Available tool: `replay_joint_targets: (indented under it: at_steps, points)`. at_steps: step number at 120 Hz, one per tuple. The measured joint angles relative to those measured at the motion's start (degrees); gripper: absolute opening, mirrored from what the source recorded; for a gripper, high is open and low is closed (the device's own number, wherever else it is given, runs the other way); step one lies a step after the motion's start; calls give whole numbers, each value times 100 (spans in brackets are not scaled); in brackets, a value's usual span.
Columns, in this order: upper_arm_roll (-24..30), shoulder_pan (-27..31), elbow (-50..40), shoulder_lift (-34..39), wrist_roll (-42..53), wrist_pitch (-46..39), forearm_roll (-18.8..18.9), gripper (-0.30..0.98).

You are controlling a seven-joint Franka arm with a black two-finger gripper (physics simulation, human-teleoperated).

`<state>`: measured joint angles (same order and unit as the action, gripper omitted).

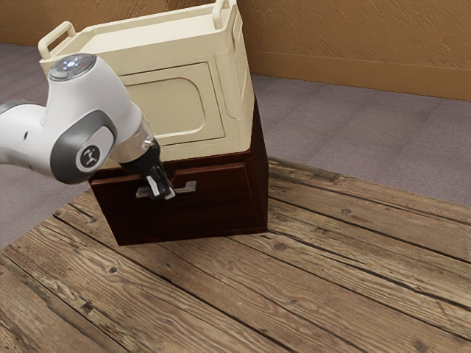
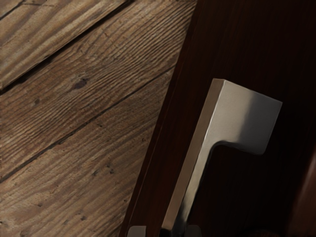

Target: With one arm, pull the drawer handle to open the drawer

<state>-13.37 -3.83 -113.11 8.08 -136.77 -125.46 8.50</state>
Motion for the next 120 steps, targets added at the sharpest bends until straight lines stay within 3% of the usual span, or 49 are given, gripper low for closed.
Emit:
replay_joint_targets:
  at_steps: [120]
  points:
    - [-5, -393, -665, 714, 339, 353, -46, -10]
